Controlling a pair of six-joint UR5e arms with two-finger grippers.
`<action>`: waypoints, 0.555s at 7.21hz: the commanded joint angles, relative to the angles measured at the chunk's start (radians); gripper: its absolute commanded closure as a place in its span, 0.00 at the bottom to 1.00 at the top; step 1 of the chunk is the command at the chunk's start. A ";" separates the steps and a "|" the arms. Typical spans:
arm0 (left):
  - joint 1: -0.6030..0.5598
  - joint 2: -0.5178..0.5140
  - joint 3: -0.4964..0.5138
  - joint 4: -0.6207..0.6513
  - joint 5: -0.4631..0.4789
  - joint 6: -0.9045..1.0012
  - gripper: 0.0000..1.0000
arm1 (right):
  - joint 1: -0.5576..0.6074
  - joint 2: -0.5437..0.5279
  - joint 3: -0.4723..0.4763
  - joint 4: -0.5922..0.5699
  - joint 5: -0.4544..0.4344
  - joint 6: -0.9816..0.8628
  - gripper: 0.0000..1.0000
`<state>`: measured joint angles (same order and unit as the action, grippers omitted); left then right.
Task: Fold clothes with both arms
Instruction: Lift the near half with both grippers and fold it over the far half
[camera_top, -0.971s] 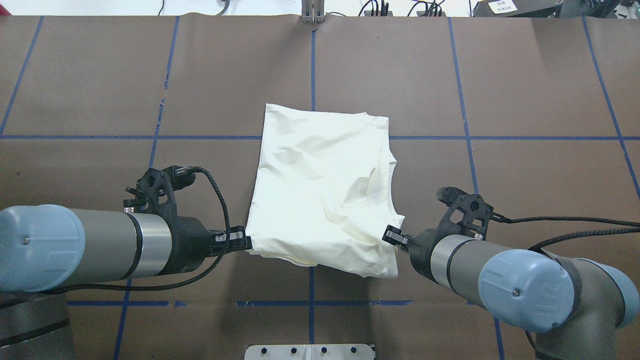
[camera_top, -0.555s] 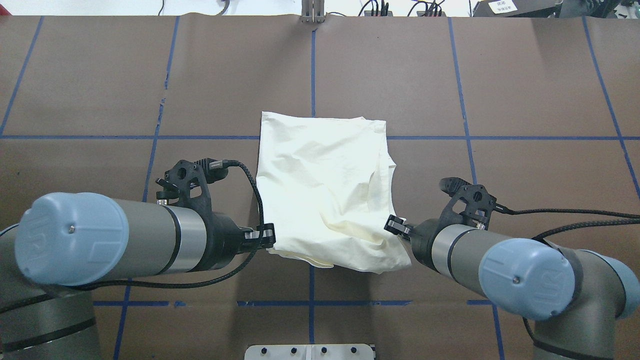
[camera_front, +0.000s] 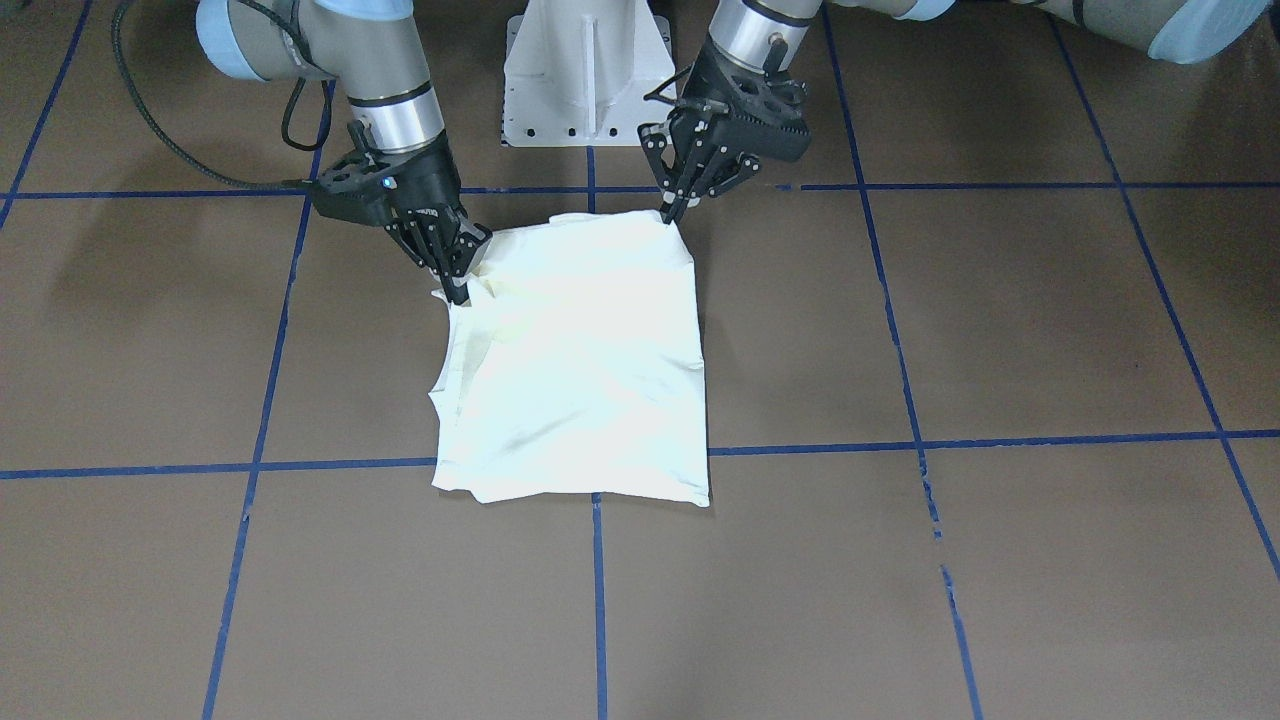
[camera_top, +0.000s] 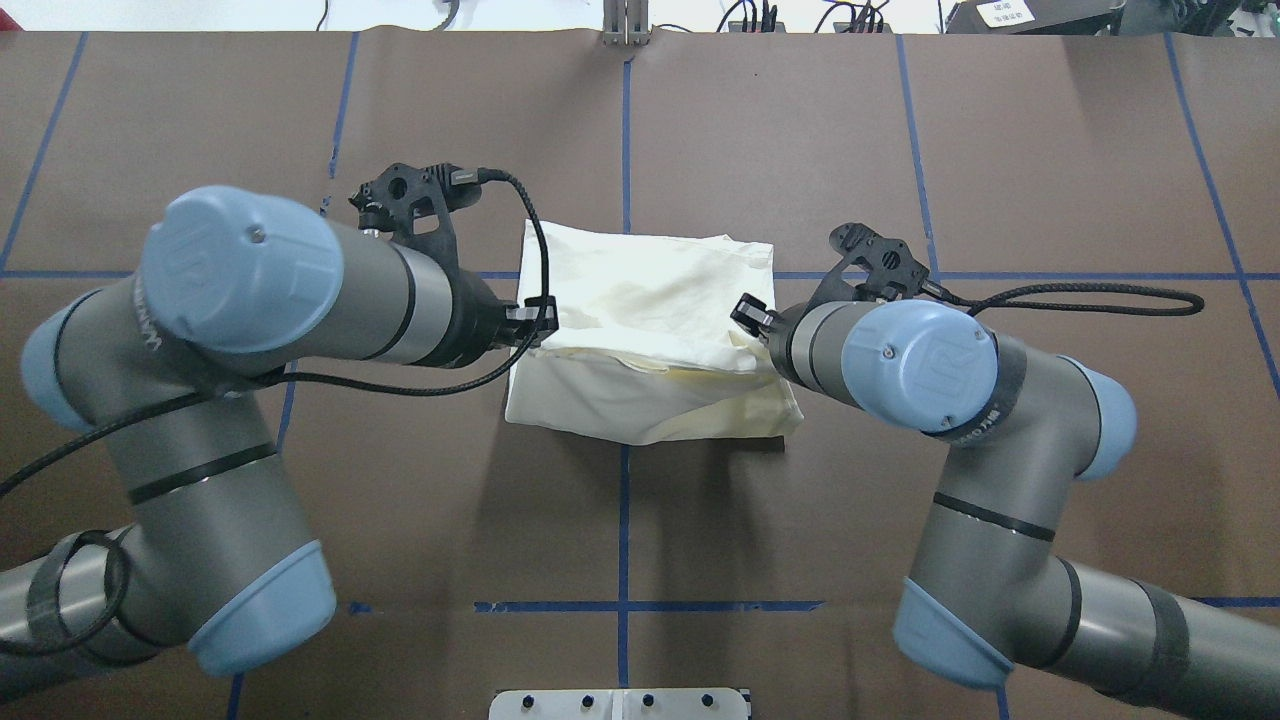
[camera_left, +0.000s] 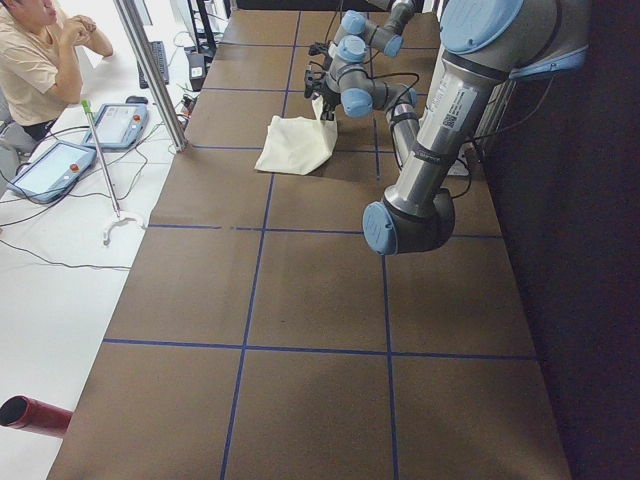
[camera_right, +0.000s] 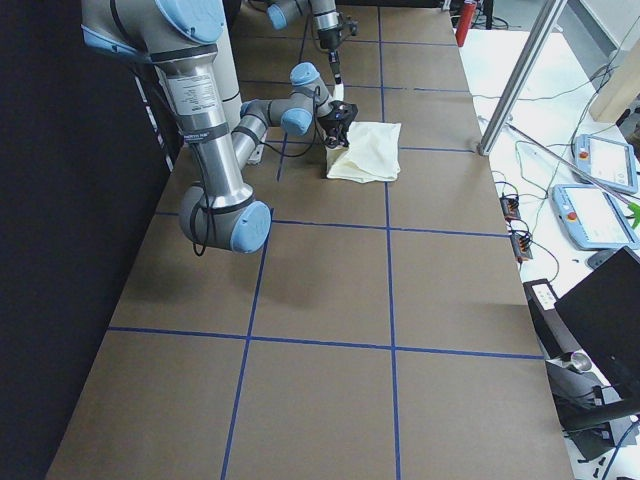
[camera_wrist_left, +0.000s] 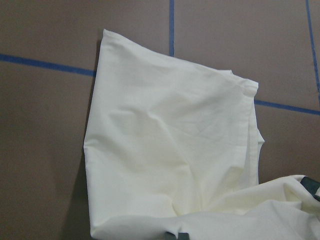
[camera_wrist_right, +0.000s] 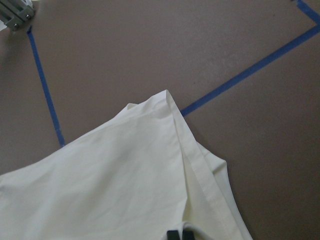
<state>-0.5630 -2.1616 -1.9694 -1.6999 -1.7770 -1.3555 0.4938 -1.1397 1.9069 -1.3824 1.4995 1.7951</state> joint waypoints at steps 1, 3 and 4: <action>-0.060 -0.105 0.186 -0.033 -0.001 0.054 1.00 | 0.064 0.078 -0.134 0.003 0.024 -0.017 1.00; -0.077 -0.141 0.382 -0.183 0.004 0.079 1.00 | 0.078 0.156 -0.271 0.009 0.024 -0.023 1.00; -0.080 -0.153 0.439 -0.213 0.008 0.082 1.00 | 0.081 0.166 -0.301 0.011 0.024 -0.026 1.00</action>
<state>-0.6357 -2.2927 -1.6239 -1.8578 -1.7735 -1.2840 0.5689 -1.0004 1.6625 -1.3741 1.5232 1.7723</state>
